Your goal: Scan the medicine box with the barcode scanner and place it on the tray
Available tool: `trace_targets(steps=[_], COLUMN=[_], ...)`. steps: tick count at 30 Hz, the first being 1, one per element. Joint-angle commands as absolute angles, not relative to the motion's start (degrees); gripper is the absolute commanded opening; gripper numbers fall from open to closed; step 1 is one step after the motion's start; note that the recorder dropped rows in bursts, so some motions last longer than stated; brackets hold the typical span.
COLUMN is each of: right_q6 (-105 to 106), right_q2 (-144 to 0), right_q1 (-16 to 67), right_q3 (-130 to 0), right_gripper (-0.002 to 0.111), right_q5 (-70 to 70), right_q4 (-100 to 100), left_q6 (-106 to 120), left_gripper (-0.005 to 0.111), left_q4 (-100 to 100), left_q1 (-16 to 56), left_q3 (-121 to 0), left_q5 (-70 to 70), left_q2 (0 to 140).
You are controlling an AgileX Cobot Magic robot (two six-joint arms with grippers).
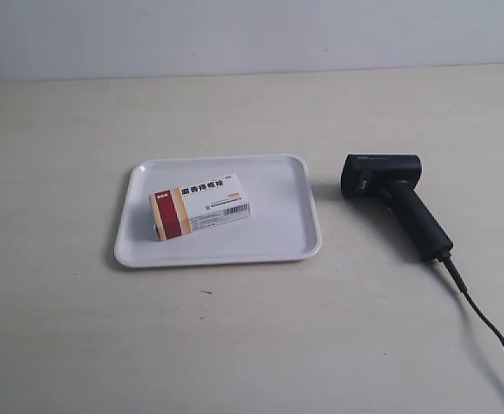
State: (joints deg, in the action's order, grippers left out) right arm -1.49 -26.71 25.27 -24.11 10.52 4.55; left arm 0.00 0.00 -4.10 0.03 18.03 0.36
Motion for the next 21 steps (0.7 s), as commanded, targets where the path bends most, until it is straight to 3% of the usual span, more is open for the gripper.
trace_targets(steps=[1, 11, 21], right_q6=[-1.72, -1.84, -4.26], right_q2=[-26.45, -26.45, -24.69], right_q1=[25.34, 25.34, 25.34], right_q3=[-23.79, -23.26, -2.72], right_gripper=[0.000, 0.000, 0.000], right_q5=[10.47, 9.78, 5.90], right_q4=[4.55, 4.55, 4.60], left_q6=[-0.47, -0.47, -0.47], left_gripper=[0.002, 0.002, 0.002], left_q4=[0.00, 0.00, 0.00], left_q1=[-3.90, -3.90, -4.01], left_q3=[0.00, 0.00, 0.00], left_q5=[17.95, 17.95, 17.95], left_q2=[0.00, 0.00, 0.00])
